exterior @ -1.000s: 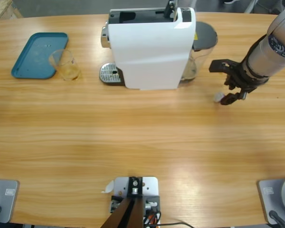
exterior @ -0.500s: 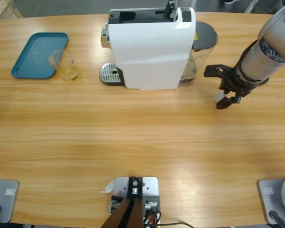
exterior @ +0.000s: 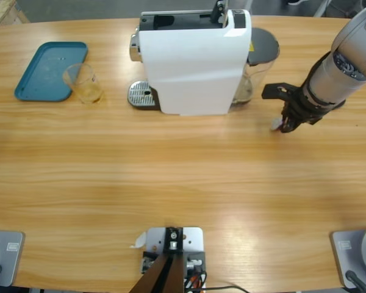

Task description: Pour coffee

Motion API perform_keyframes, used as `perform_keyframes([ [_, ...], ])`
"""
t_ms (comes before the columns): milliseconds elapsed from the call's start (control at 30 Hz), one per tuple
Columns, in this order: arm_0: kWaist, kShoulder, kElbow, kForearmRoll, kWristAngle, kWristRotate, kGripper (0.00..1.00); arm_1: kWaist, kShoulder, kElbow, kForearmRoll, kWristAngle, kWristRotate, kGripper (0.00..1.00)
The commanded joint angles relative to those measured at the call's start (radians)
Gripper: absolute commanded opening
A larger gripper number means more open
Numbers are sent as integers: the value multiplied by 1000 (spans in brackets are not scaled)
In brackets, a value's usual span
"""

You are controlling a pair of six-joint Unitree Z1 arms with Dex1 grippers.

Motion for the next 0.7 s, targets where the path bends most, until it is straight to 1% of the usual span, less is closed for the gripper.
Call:
perform_keyframes([
  [33, -9, 34, 41, -14, -11, -9, 904, 9, 49, 13, -1, 21, 8, 0],
  [267, -9, 36, 41, -15, -11, -9, 904, 9, 53, 13, -1, 22, 8, 0],
  [433, -9, 38, 41, -15, -11, -9, 904, 9, 29, 8, 13, 7, 9, 0],
  [533, -9, 40, 41, -15, -11, -9, 904, 9, -2, -13, 54, -16, 9, 0],
  [700, -9, 40, 41, -15, -13, -9, 904, 9, -74, -113, 188, -62, 8, 0],
])
